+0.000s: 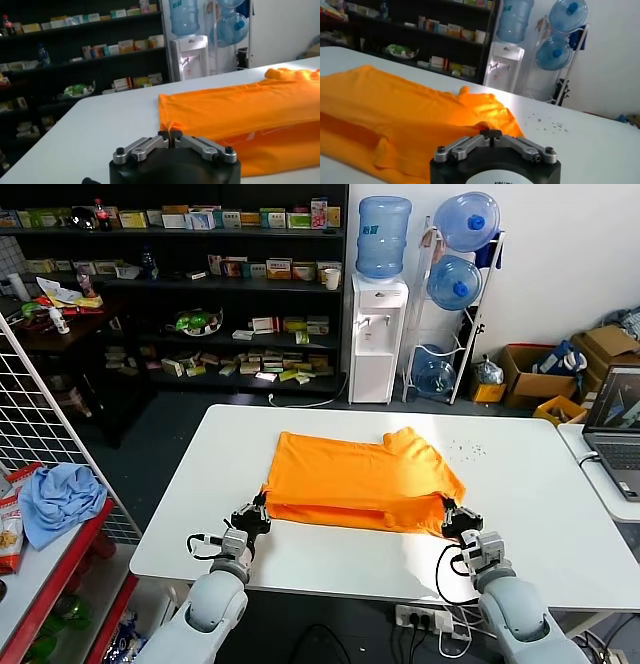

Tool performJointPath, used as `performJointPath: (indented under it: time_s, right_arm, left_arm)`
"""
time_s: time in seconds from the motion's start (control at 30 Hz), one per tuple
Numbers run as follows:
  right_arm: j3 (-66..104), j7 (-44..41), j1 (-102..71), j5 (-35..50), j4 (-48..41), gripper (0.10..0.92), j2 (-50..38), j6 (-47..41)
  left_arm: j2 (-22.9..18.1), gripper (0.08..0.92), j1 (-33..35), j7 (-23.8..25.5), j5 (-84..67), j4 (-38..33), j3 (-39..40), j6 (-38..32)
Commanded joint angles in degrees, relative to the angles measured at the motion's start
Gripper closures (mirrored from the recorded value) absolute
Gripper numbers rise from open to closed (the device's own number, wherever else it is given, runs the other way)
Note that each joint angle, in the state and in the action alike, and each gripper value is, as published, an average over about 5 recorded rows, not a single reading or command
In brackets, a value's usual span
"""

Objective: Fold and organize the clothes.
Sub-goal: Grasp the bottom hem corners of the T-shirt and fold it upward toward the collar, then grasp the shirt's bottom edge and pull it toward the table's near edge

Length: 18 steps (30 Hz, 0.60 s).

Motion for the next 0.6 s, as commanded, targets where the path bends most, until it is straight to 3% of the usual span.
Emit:
performJointPath:
  time_s: [0.03,0.3,0.6]
  right_arm:
    - [-2.2,0.1,3.2,0.7,-2.8,0.728,0.1,-1.6]
    - [2.3,2.0,-7.5,4.4,6.6,0.502,-2.7,-8.1]
    - [7.3,1.8,-12.6,5.7,7.6,0.259,-3.5,-7.1]
  left_arm:
    - [0.4,0.781,-1.0,0.4,-0.9,1.6,0.3,0.0]
    - [1.4,0.529,3.7,-0.6,-4.8,-3.2,-0.1,2.0]
    - [1.5,0.27,5.0,-1.2,-7.1,-4.7,-1.0,2.0]
